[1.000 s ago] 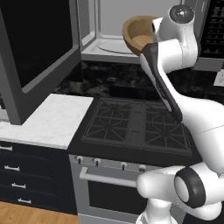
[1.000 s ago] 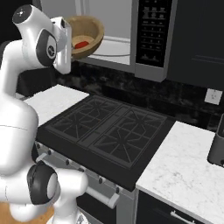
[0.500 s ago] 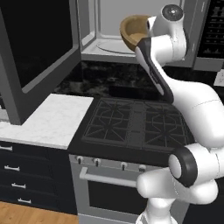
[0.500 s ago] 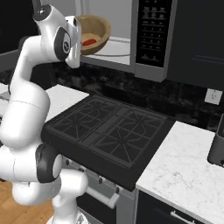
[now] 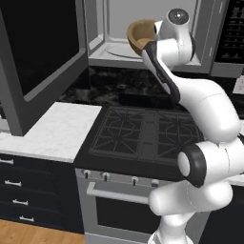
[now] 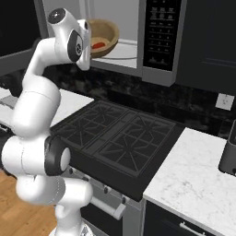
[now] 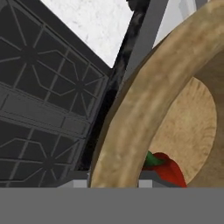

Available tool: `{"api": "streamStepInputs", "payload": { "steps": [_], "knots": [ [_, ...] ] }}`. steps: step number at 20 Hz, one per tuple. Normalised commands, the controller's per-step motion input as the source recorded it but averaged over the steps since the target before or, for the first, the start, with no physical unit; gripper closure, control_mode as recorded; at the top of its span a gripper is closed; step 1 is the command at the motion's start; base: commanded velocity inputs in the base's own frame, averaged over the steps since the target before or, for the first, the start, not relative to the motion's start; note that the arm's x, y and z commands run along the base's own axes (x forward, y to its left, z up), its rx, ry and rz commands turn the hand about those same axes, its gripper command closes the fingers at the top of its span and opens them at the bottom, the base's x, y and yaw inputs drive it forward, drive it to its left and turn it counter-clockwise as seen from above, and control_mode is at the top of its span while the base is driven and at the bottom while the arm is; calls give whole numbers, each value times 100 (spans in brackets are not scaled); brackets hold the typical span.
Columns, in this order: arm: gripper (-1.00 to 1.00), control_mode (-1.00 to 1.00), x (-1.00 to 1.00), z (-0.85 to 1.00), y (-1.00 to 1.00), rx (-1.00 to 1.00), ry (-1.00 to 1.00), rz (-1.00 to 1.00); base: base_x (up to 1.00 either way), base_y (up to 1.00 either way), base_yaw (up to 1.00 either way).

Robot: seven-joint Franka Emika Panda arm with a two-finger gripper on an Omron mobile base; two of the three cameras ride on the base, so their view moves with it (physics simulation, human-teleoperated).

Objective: Pick the bell pepper from the sink and place it in the bowl. Then pick the bowl and place it in the microwave. Then close the microwave door and press the start button.

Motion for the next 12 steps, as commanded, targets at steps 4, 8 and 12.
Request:
{"api": "streamStepInputs", "payload": {
  "steps": [4,8,12],
  "knots": [
    [100,-100,52,-7,-6,1,0,3,0,0,0],
    [100,-100,63,0,-14,4,1,2,0,0,0],
    [100,-100,64,0,-2,1,1,1,0,0,0]
  ]
}}
